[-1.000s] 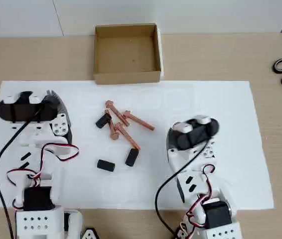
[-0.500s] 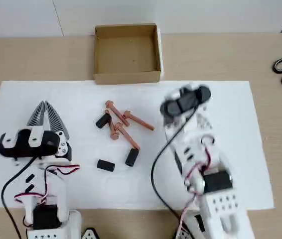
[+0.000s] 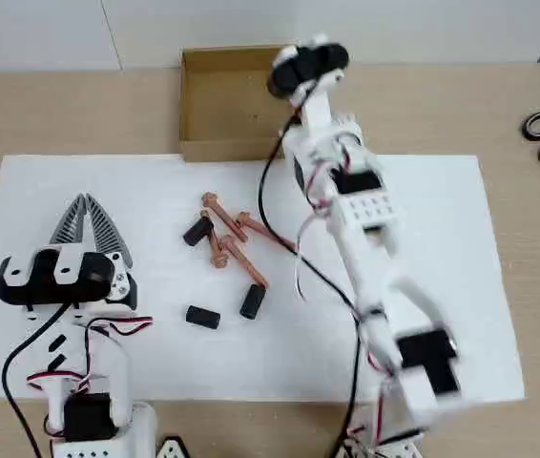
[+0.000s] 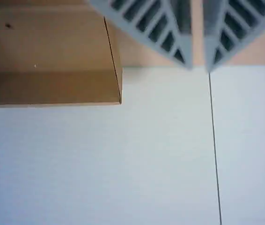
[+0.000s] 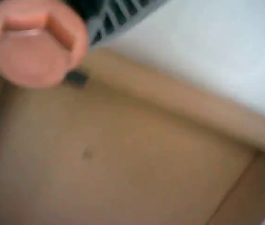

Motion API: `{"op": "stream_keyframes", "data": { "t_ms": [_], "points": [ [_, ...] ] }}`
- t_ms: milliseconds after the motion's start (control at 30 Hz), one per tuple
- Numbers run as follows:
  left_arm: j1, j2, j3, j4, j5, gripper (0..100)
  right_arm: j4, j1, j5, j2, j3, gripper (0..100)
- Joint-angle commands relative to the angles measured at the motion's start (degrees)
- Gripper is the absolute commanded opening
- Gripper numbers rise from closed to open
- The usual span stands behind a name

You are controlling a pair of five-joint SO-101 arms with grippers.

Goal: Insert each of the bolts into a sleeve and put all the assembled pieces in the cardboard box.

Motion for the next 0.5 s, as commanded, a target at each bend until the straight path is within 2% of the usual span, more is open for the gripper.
{"op": "stream_keyframes", "data": {
  "t_ms": [0, 167, 467],
  "points": [
    [-0.2, -0.7, -0.1, -1.1, 0.0, 1, -5.4, 0.0, 0.4, 10.9, -15.3, 0.4],
    [-0.2, -0.7, 0.7, -1.1, 0.0, 1, -8.8, -0.4, 0.2, 27.3, -33.0, 0.4],
    [-0.2, -0.7, 3.2, -1.1, 0.0, 1, -8.5, -1.8, 0.4, 51.8, -61.2, 0.4]
  ]
}}
